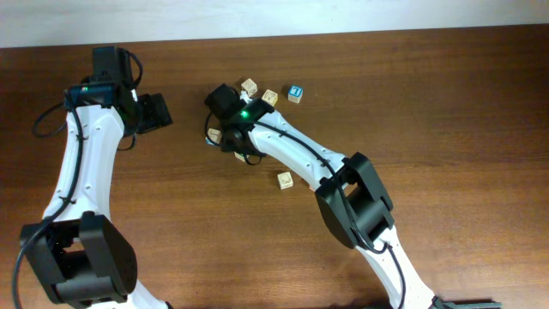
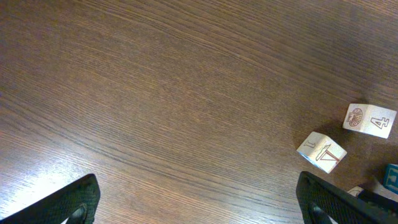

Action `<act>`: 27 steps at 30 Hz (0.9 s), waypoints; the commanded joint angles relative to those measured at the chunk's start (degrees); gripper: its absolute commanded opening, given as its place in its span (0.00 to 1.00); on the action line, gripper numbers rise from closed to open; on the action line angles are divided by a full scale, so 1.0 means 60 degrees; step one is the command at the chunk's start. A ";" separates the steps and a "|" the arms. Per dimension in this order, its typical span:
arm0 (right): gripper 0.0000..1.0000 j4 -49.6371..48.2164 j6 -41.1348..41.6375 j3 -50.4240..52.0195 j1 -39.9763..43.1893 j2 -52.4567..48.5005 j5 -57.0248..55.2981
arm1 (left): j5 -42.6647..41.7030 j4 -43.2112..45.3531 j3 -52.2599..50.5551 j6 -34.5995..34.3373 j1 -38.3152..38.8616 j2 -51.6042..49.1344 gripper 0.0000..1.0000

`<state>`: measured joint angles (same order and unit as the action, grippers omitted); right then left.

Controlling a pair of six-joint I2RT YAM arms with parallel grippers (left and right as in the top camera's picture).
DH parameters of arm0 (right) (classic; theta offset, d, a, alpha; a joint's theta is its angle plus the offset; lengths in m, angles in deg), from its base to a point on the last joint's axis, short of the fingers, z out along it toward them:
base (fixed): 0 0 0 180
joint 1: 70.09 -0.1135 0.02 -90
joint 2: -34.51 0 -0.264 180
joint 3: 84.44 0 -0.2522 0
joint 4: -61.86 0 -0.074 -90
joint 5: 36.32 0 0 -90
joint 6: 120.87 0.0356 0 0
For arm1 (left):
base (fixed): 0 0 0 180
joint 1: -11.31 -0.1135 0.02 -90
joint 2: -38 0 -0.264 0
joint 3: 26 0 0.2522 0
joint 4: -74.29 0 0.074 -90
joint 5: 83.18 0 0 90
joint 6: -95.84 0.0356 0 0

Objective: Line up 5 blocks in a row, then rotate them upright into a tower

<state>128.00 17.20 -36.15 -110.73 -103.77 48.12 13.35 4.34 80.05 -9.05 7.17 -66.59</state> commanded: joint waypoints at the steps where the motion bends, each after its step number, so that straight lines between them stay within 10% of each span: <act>1: 0.53 0.0011 0.0149 0.0073 0.0025 -0.0211 -0.0076 | 0.0135 -0.0011 0.0142 -0.0157 0.0018 -0.0087 0.99; 12: 0.29 0.1002 -0.0725 0.0011 0.0036 -0.0193 0.0969 | 0.0135 -0.0011 0.0142 -0.0157 0.0018 -0.0087 0.99; 27: 0.42 0.3304 -0.1486 -0.0011 0.0033 -0.0193 0.2080 | 0.0135 -0.0011 0.0142 -0.0157 0.0018 -0.0087 0.99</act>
<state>147.19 8.94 -36.46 -110.58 -104.21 59.90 13.35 4.34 80.05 -9.21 7.17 -66.57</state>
